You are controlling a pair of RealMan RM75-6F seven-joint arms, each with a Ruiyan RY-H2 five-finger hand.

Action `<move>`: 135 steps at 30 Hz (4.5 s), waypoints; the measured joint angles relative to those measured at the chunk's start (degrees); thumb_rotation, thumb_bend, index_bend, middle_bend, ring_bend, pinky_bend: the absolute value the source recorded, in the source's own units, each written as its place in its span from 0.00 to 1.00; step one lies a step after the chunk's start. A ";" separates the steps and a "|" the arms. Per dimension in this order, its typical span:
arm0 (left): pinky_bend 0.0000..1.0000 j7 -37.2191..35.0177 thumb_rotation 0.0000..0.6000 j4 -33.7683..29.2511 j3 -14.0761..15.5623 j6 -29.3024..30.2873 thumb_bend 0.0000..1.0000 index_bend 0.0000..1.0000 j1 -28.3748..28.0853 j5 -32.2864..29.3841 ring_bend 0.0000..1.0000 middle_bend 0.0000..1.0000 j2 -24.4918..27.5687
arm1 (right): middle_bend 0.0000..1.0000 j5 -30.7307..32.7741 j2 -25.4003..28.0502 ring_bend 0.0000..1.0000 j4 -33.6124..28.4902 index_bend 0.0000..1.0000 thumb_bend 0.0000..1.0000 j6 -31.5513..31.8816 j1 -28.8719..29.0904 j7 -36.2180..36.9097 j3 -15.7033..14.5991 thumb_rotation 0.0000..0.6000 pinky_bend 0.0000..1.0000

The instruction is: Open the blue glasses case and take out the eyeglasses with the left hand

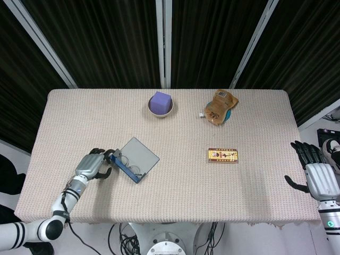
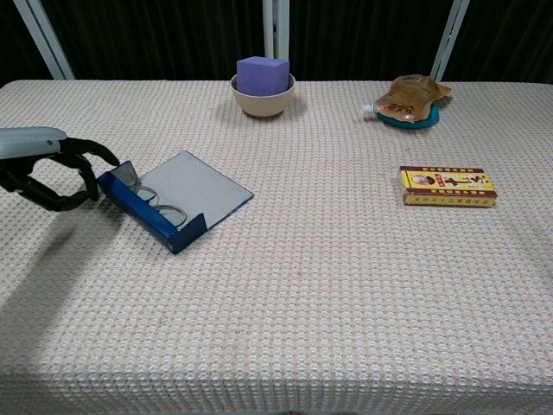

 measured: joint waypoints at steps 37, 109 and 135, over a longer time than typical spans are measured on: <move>0.00 16.14 1.00 12.79 -3.71 -4.89 0.30 0.05 -20.21 -7.88 0.00 0.13 -15.33 | 0.07 0.47 -0.25 0.00 1.68 0.02 0.18 -0.46 -0.17 1.84 0.08 1.00 0.00; 0.00 10.12 1.00 25.29 -4.48 -11.67 0.43 0.31 -19.07 -9.20 0.00 0.11 -12.16 | 0.07 1.47 -0.40 0.00 1.42 0.02 0.18 -0.36 -1.20 1.63 -0.09 1.00 0.00; 0.00 11.31 1.00 28.76 -3.43 -10.99 0.43 0.40 -19.73 -11.40 0.00 0.13 -14.29 | 0.07 1.82 -0.31 0.00 1.42 0.02 0.18 -0.75 -1.24 1.49 0.06 1.00 0.00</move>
